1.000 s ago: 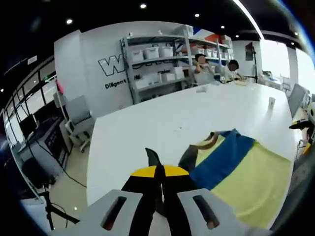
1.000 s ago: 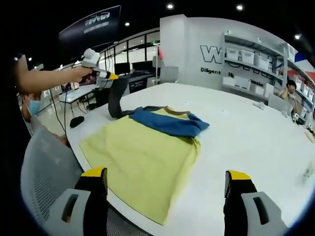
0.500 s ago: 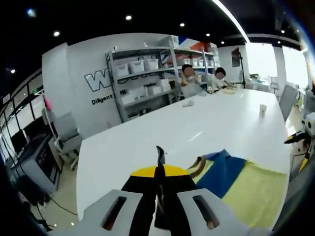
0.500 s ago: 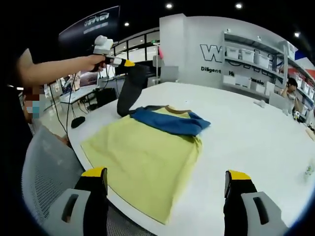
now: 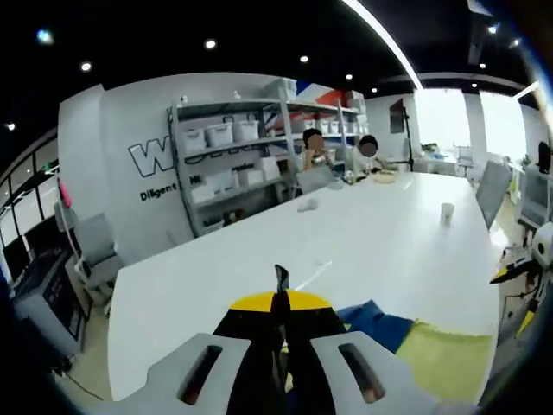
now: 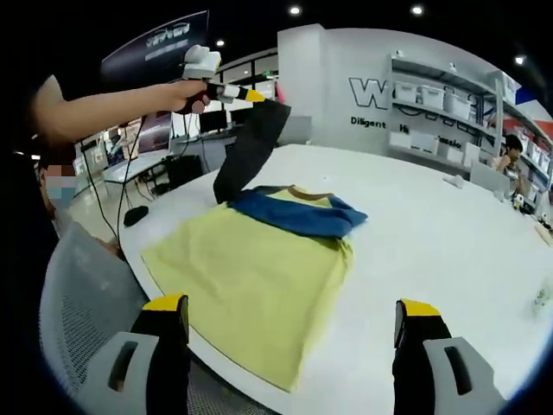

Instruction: Fold the garment on the visible template until the final outline fits inside the template.

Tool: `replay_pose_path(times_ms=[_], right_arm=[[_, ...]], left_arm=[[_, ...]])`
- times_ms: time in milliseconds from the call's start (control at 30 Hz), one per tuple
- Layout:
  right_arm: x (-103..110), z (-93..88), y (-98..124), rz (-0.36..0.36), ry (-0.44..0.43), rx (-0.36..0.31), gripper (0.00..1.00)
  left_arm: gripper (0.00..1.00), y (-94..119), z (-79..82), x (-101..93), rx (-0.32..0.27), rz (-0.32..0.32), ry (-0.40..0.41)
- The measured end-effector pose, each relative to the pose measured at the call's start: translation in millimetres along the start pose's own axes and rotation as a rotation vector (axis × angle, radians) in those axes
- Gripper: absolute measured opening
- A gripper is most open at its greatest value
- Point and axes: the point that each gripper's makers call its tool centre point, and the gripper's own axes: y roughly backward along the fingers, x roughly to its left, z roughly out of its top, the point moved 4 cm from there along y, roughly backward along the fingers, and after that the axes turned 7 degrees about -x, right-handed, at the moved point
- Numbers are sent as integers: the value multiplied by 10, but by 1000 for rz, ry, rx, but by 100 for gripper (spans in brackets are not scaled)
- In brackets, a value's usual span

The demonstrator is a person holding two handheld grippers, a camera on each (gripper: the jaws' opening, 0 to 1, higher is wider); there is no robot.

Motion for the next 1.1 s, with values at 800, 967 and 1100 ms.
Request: replay_pose_path(times_ms=[800,967,1100], right_arm=[[-72,-121,119,-25,-30,18,99],[-83,-146,114,-16,-31,29,99],[-89,-154,97,-10,-33,34,99]], left_arm=[[5,-674,-298,-1151,13,-195,56],[5,-732,-514,-1379,56,-230,66],[5,-754,-692,-1492,101,-257,51]])
